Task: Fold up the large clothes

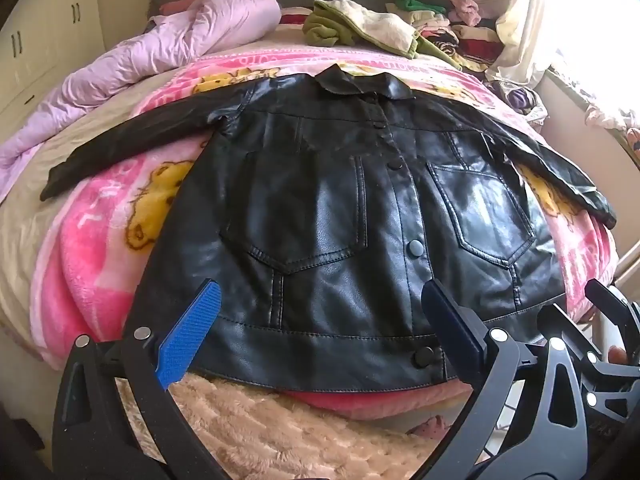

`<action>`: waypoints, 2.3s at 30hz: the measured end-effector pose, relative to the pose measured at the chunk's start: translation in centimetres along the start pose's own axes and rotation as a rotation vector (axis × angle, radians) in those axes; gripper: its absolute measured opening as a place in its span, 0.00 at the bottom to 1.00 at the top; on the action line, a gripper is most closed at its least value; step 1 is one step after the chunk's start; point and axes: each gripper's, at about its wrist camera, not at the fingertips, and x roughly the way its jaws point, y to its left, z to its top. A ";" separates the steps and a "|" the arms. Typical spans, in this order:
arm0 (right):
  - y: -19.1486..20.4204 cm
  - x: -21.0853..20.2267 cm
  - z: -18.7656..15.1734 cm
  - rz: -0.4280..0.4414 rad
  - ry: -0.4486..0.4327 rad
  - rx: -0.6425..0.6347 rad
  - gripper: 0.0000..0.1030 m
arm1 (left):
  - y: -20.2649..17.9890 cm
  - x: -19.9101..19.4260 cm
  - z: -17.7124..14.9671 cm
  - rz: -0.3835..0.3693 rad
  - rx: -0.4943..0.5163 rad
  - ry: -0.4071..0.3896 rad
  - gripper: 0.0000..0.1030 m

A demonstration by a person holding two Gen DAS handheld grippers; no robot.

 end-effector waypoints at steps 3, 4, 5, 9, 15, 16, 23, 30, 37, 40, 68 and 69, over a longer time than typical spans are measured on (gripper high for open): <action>-0.1 -0.2 -0.1 -0.001 -0.001 -0.002 0.96 | 0.0 0.0 0.0 0.000 -0.002 0.000 0.91; -0.1 -0.2 -0.1 -0.002 -0.001 -0.001 0.96 | 0.0 0.0 0.0 -0.001 -0.001 -0.002 0.91; -0.1 -0.3 -0.1 -0.002 -0.003 -0.001 0.96 | 0.0 -0.1 0.0 -0.001 0.000 -0.003 0.91; -0.1 -0.2 -0.1 0.000 0.003 0.000 0.96 | 0.0 -0.1 0.1 -0.001 0.002 -0.001 0.91; -0.1 -0.2 0.0 0.003 0.005 -0.005 0.96 | 0.0 -0.1 0.1 -0.002 0.002 -0.003 0.91; -0.2 -0.3 -0.1 0.004 0.003 -0.006 0.96 | 0.0 -0.1 0.1 -0.003 0.001 -0.002 0.91; -0.1 -0.3 -0.1 0.002 0.003 -0.005 0.96 | -0.1 -0.1 0.0 -0.001 0.001 -0.004 0.91; 0.2 -0.1 -0.1 0.000 0.005 -0.012 0.96 | -0.2 -0.3 0.0 -0.002 0.002 -0.009 0.91; 0.3 -0.1 -0.1 -0.001 0.006 -0.014 0.96 | -0.3 -0.3 0.1 0.003 0.005 -0.007 0.91; 0.4 0.0 -0.1 0.002 0.007 -0.019 0.96 | -0.3 -0.4 0.1 0.004 0.010 -0.009 0.91; 0.4 -0.1 0.8 0.019 0.000 -0.009 0.96 | -0.6 -0.8 1.1 -0.017 0.039 -0.026 0.91; 0.3 -0.2 1.0 0.023 -0.002 -0.005 0.96 | -0.6 -0.9 1.2 -0.020 0.037 -0.026 0.91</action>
